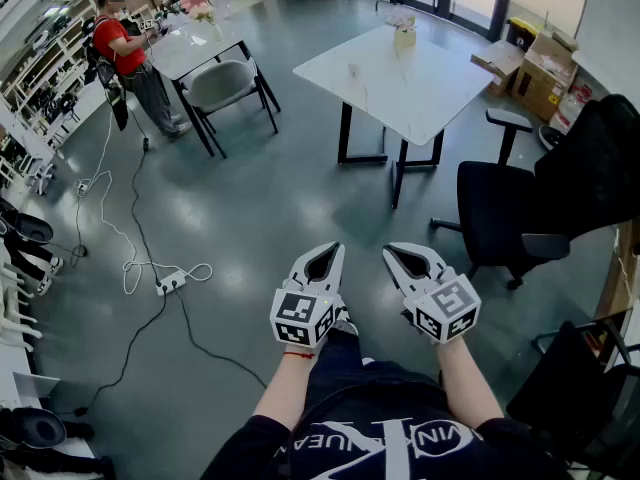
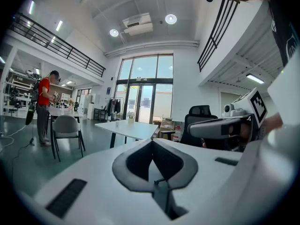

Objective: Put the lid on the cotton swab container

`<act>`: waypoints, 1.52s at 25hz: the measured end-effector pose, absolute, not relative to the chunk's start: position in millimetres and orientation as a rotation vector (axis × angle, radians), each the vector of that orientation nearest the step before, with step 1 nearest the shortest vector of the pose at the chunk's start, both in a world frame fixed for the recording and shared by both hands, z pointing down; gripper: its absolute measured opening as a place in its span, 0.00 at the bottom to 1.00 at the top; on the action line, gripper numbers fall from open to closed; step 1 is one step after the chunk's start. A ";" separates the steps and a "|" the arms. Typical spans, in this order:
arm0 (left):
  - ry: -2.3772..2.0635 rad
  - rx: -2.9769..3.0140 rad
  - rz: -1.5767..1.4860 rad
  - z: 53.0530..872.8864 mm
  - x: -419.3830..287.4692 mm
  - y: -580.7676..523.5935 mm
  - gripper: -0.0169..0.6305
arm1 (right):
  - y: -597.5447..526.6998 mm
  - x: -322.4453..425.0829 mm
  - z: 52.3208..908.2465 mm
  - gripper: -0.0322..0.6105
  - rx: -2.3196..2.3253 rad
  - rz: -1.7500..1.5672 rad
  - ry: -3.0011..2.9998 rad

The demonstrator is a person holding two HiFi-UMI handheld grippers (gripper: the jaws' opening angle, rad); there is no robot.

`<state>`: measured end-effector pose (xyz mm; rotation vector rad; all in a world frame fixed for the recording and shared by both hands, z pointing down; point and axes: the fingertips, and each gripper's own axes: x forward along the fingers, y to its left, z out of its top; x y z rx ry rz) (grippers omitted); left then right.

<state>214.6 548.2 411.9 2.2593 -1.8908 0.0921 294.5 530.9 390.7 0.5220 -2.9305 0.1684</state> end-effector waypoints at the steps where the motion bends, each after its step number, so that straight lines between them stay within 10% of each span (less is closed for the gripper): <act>1: -1.889 2.260 0.091 411.5 214.8 548.3 0.04 | 532.0 293.3 390.2 0.05 0.519 0.171 -2.931; 38: -1.831 2.188 0.098 431.5 69.0 352.3 0.03 | 326.2 164.4 409.5 0.05 0.609 0.444 -2.906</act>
